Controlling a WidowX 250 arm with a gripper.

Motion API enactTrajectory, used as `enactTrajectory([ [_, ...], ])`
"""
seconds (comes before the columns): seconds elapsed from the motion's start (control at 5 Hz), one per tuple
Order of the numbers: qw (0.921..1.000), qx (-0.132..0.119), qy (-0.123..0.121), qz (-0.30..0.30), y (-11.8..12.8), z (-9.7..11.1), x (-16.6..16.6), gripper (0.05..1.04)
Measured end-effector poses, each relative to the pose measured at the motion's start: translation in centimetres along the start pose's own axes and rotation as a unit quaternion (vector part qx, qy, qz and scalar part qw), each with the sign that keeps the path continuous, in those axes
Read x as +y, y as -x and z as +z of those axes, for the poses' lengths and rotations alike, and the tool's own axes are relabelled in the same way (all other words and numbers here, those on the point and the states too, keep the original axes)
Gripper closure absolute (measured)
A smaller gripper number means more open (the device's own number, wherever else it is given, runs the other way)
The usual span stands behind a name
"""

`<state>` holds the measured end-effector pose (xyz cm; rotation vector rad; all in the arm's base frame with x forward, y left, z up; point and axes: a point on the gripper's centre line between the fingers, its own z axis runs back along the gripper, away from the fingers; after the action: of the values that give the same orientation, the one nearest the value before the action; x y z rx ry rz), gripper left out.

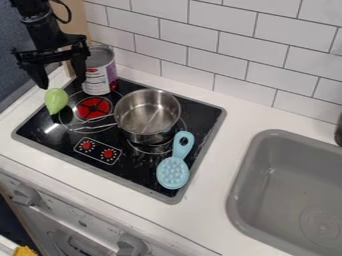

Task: Put the silver pan in the top right corner next to the stove

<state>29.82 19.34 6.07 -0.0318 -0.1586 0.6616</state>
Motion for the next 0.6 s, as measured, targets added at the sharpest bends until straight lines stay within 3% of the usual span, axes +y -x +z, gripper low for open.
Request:
enactTrajectory([
  [0.4, 0.9995, 0.032, -0.009, -0.005, 1.8, -1.8, 0.2, 0.083],
  [0.6, 0.9991, 0.024, 0.011, -0.033, 2.8, -0.5, -0.4, 0.083],
])
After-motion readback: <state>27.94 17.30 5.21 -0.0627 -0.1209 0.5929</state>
